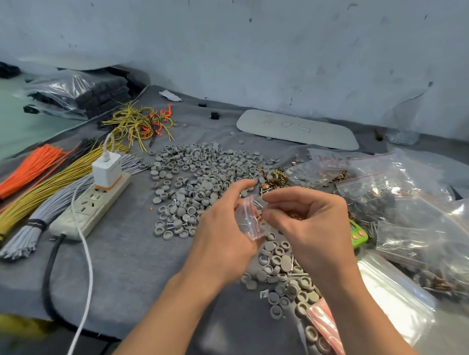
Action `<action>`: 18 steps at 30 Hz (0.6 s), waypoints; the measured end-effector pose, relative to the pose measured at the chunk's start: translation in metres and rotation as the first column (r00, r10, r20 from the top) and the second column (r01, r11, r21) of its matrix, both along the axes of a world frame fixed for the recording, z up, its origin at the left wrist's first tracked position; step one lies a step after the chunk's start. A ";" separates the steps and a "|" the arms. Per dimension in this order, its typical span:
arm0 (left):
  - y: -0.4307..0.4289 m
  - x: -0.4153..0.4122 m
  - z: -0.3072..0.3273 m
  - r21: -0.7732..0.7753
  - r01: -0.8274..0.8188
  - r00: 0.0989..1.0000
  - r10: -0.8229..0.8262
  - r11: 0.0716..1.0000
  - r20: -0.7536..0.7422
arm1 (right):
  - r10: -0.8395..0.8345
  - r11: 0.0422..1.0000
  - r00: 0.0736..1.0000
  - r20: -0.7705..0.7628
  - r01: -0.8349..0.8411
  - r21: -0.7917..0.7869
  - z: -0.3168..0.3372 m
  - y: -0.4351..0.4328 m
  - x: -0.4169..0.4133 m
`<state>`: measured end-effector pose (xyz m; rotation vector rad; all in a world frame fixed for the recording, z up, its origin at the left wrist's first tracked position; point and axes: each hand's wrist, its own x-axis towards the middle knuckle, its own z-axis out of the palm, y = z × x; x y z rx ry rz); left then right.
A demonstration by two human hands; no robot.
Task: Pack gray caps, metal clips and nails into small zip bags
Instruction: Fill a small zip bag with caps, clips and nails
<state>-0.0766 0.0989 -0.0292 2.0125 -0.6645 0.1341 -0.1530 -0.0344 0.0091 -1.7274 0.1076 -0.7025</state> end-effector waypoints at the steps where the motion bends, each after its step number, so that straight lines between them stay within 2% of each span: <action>1: 0.001 0.001 -0.001 -0.009 0.006 1.000 -0.006 1.000 -0.008 | 0.002 0.999 1.000 0.015 -0.002 -0.032 0.000 0.001 0.000; 6: 0.004 0.003 -0.002 -0.003 -0.005 1.000 0.005 1.000 0.023 | -0.039 0.987 0.995 0.089 0.052 -0.150 -0.002 0.006 0.001; 10: 0.005 0.004 -0.002 -0.010 0.001 1.000 -0.001 1.000 0.020 | -0.042 0.997 0.996 0.074 0.046 -0.057 -0.006 0.011 0.009; 13: 0.007 0.005 -0.001 -0.043 -0.012 1.000 0.013 0.999 0.014 | -0.218 0.975 0.976 0.016 0.219 -0.027 -0.010 -0.010 0.008; 14: 0.009 0.006 -0.001 -0.061 -0.024 1.000 0.025 0.998 0.015 | -0.296 0.952 0.955 -0.030 0.293 -0.087 -0.012 -0.021 0.006; 16: 0.012 0.009 0.000 -0.113 -0.057 0.998 0.059 0.992 0.011 | -0.435 0.869 0.889 -0.145 0.372 -0.326 -0.016 -0.040 0.001; 18: 0.014 0.011 0.001 -0.151 -0.095 0.995 0.098 0.984 0.011 | -0.512 0.772 0.826 -0.237 0.322 -0.548 -0.023 -0.053 0.001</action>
